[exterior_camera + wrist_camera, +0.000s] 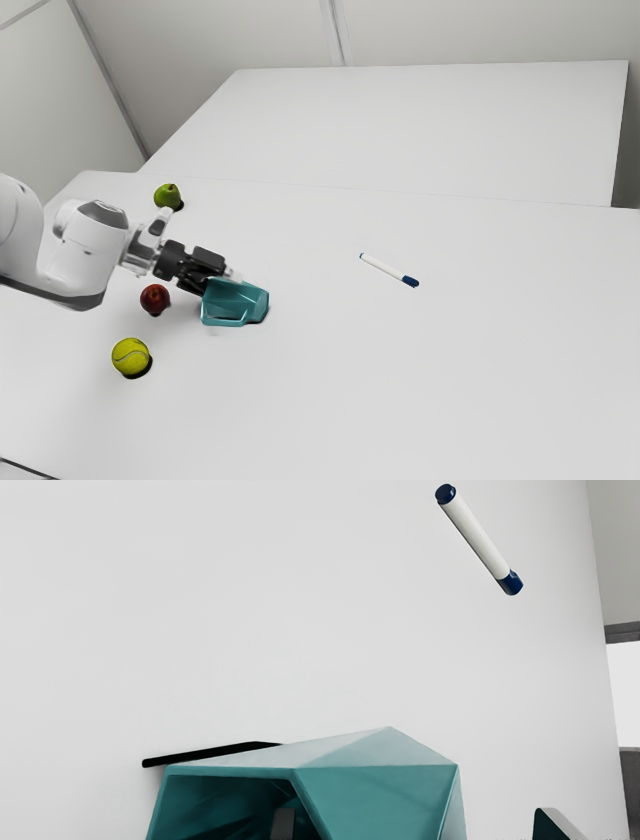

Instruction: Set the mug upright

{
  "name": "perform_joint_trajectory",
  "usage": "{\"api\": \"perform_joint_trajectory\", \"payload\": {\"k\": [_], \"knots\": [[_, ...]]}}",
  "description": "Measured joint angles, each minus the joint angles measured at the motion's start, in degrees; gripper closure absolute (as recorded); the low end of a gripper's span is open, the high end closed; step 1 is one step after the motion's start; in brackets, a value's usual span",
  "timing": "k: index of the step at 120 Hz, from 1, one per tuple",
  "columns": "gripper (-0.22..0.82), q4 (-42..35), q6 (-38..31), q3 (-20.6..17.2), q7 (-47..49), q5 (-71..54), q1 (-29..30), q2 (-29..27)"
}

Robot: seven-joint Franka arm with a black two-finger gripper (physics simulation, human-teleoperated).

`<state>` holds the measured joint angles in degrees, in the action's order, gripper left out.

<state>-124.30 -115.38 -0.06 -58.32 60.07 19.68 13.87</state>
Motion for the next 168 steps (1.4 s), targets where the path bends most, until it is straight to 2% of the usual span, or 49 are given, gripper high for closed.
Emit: {"api": "perform_joint_trajectory", "payload": {"k": [38,66,114,134,168], "knots": [[0.55,0.0,0.7,-0.3,-3.6,0.7,-0.2,-0.2],[0.72,-0.9,0.5,-0.3,-5.2,1.5,-1.1,-2.1],[0.77,-2.4,0.0,0.1,-6.0,-0.1,-6.4,-10.3],[0.77,-1.6,-0.4,0.0,-2.6,-10.1,-9.1,-13.8],[0.78,1.7,-0.7,0.4,8.1,-31.1,-14.2,-14.8]]}}
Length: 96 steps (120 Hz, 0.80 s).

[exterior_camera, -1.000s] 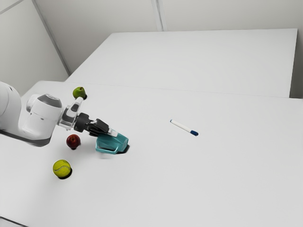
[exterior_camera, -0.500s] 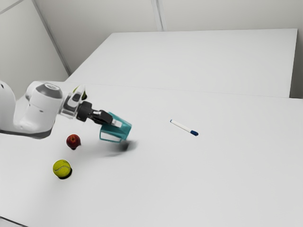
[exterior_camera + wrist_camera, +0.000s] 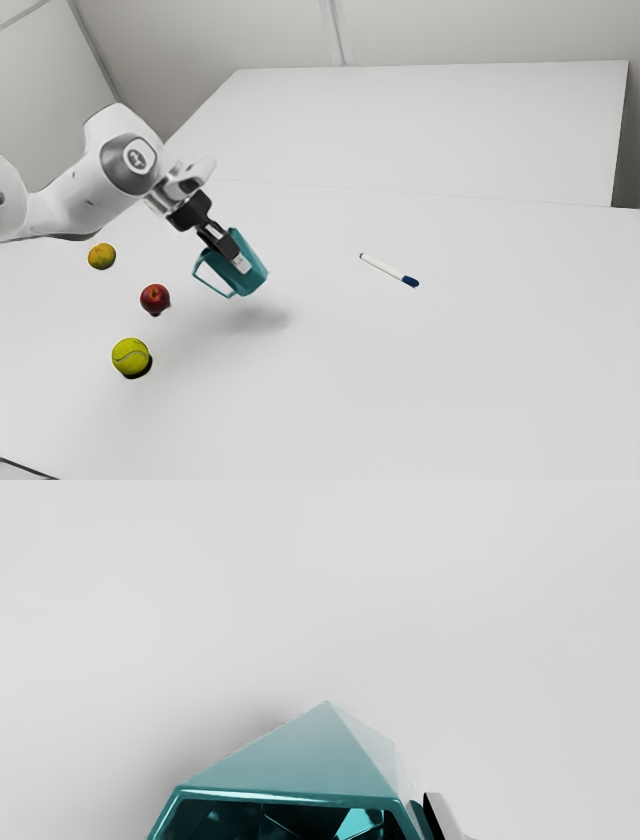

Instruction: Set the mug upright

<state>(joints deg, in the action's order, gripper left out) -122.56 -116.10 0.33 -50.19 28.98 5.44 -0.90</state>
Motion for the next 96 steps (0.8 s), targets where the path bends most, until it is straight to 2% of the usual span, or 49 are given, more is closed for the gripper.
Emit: {"api": "perform_joint_trajectory", "payload": {"k": [40,96], "knots": [[0.78,-1.1,-3.2,-0.2,16.8,-19.5,-5.7,-1.3],[0.78,-10.1,-18.2,-0.6,34.0,-26.8,-7.7,-2.9]]}}
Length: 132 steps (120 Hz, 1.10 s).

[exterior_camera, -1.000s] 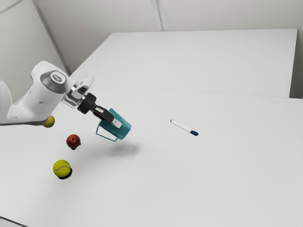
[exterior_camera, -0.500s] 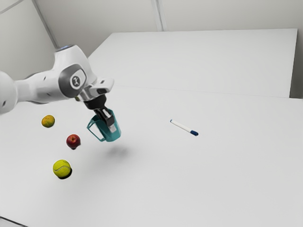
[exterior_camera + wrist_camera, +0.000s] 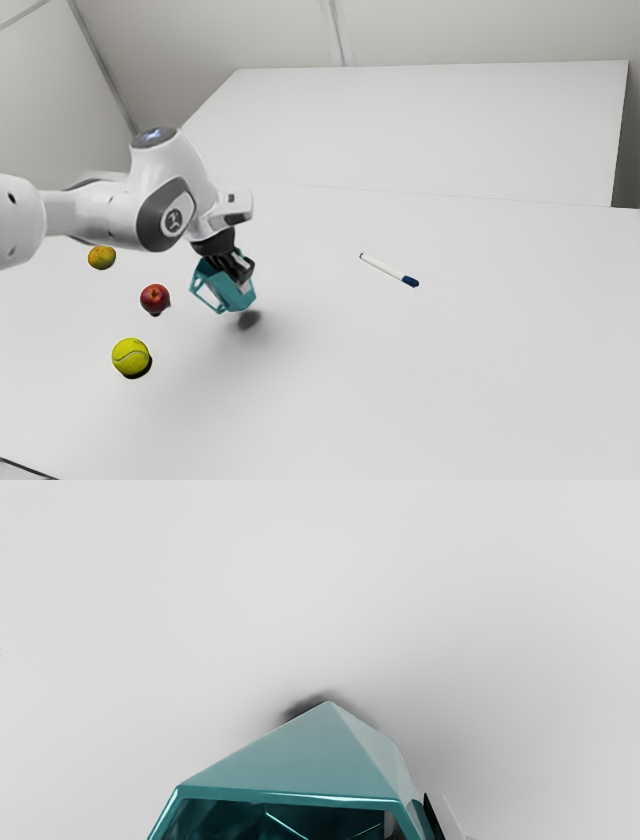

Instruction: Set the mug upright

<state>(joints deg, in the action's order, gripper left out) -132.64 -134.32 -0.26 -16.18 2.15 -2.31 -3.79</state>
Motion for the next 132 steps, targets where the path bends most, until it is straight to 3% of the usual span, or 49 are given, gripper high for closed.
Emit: {"api": "perform_joint_trajectory", "payload": {"k": [32,107,132], "knots": [[0.78,-1.3,-4.9,-0.1,5.6,-0.5,-0.4,1.6],[0.78,-1.2,-6.0,0.0,12.2,-0.6,-0.3,5.7],[0.54,-1.2,-6.0,-0.1,12.6,0.0,-0.4,5.3]]}}
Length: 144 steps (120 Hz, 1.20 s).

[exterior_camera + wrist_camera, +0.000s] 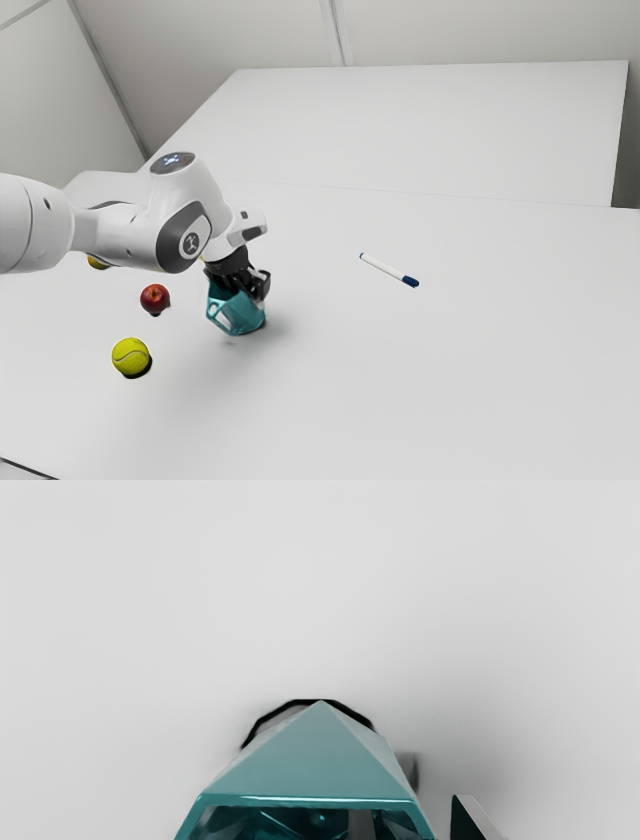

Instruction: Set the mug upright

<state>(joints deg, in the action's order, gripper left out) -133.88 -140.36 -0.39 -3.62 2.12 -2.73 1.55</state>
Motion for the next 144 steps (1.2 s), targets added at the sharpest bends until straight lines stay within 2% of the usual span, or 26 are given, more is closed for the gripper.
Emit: {"api": "perform_joint_trajectory", "payload": {"k": [15,37,96,111,144], "knots": [[0.40,0.0,0.0,0.0,0.1,0.2,-0.1,-1.2],[0.27,0.0,0.1,0.0,0.1,0.2,-0.4,-3.2],[0.09,0.9,3.0,-0.3,0.1,0.6,-1.2,-8.9],[0.06,4.6,6.7,-0.6,0.1,0.9,-1.3,-8.9],[0.04,15.7,19.6,-1.0,0.3,1.2,-1.2,-6.8]]}}
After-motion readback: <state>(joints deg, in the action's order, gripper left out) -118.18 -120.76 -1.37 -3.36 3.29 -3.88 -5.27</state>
